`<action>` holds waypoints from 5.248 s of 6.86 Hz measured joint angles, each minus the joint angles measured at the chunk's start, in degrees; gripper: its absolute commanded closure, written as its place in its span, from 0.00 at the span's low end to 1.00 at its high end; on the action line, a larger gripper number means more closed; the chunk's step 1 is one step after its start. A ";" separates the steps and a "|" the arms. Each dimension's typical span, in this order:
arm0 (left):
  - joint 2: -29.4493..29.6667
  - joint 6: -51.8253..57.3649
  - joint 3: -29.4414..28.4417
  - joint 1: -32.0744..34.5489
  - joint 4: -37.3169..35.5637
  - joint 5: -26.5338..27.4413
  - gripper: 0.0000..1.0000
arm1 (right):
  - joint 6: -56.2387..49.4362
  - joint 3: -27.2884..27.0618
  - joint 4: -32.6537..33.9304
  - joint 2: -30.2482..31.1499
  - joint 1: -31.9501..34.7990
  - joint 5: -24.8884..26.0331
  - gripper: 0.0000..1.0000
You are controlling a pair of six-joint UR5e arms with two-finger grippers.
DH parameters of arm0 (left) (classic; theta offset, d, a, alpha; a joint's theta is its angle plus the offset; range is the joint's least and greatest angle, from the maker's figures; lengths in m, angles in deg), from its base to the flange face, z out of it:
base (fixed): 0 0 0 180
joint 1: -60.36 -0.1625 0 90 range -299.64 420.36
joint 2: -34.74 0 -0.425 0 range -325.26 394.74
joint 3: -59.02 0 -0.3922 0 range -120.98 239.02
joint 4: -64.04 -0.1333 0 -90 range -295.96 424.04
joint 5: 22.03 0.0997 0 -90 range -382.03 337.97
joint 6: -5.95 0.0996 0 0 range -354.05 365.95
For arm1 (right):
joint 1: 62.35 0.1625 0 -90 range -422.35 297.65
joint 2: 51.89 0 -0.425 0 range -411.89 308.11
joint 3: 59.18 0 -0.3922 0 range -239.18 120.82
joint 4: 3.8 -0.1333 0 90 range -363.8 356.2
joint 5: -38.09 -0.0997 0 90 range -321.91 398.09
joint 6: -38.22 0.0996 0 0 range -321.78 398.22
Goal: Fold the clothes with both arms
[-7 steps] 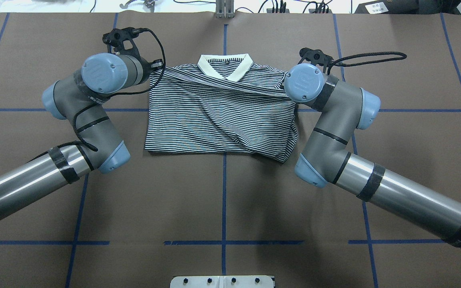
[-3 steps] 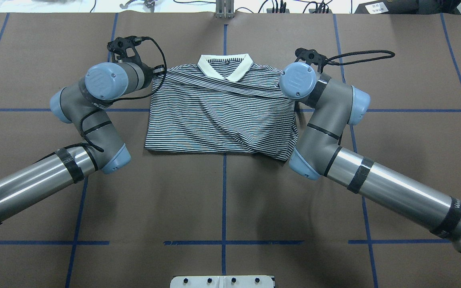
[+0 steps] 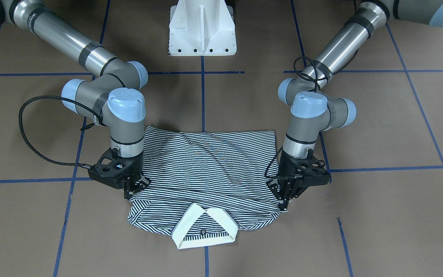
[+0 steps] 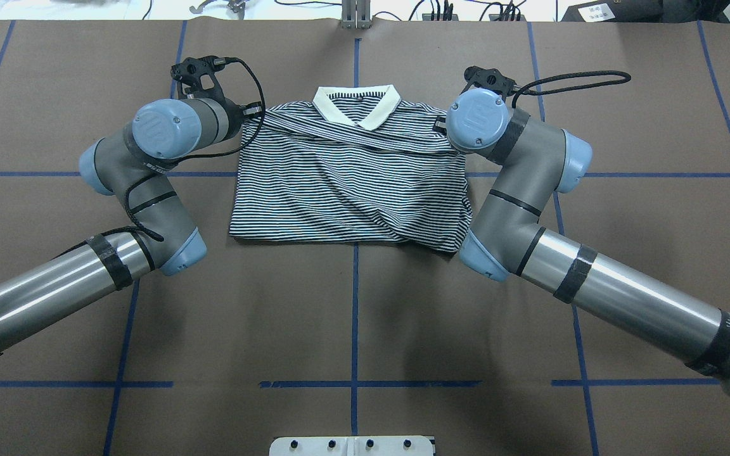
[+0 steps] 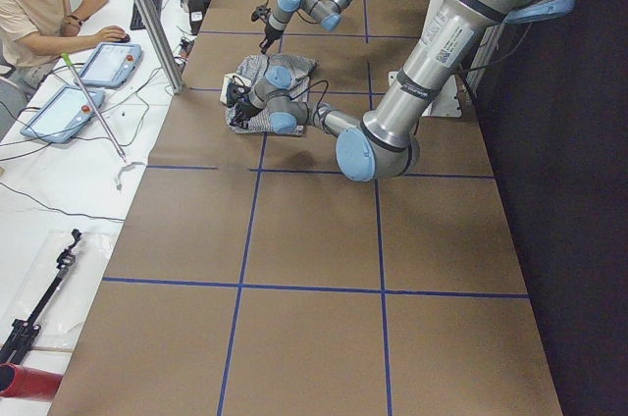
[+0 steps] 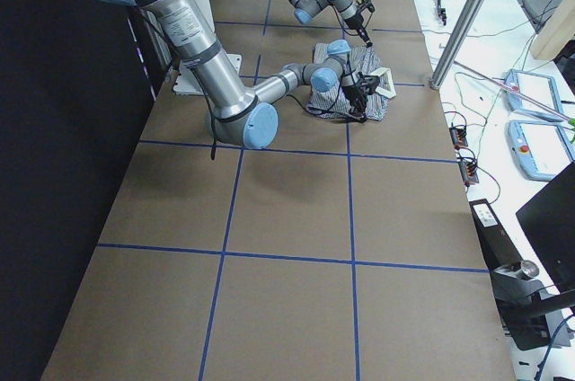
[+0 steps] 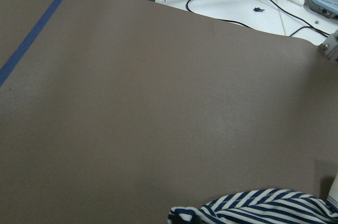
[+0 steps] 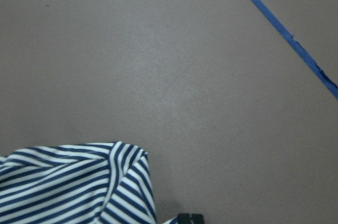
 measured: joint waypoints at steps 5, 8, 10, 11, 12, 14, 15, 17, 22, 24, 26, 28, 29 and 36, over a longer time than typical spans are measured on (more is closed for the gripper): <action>-5.55 3.46 9.67 0.41 1.41 -0.18 1.00 | -3.21 -7.22 -0.42 2.00 3.49 -2.84 1.00; -8.33 3.60 13.78 0.58 1.22 0.04 1.00 | -4.40 -11.23 -0.31 3.32 3.86 -4.87 1.00; -9.91 3.59 15.96 0.41 0.97 0.05 1.00 | -4.64 -12.97 -0.29 5.24 3.31 -4.80 1.00; -9.96 3.53 15.75 0.30 0.84 0.09 1.00 | -4.69 -11.29 -0.50 4.93 3.27 -4.59 1.00; -9.74 3.45 14.88 0.20 0.78 0.14 1.00 | -4.70 -8.60 -0.64 3.63 3.28 -4.35 1.00; -8.68 3.36 12.38 0.08 0.84 0.16 0.98 | -4.87 -1.35 -0.83 -0.65 3.32 -3.94 1.00; -8.03 3.35 11.35 0.05 0.86 0.16 0.94 | -5.26 1.39 -0.96 -1.67 3.30 -3.44 1.00; -7.47 3.32 10.07 -0.15 1.00 0.19 0.85 | -5.97 4.42 -1.09 -2.51 3.27 -2.91 0.96; -6.75 3.42 8.70 -0.92 1.31 0.95 0.54 | -5.91 10.72 -4.65 -5.34 3.14 -2.83 0.46; -6.49 3.41 8.96 -0.91 1.44 0.94 0.53 | -5.62 9.57 -5.06 -5.40 3.43 -3.15 0.19; -6.59 3.31 11.71 -0.66 1.63 0.51 0.53 | -4.16 5.16 -5.08 -4.39 4.66 -5.83 0.18; -6.94 2.78 13.51 -0.55 1.68 0.36 0.53 | 1.29 -4.35 -5.06 2.14 4.14 -7.63 0.18; -7.11 2.68 13.70 -0.50 1.72 0.32 0.53 | 7.27 -11.58 -5.06 7.68 1.70 -6.43 0.18; -8.11 1.33 14.26 -0.51 1.83 0.82 0.50 | 23.08 -22.24 -4.57 17.92 -12.53 4.17 0.35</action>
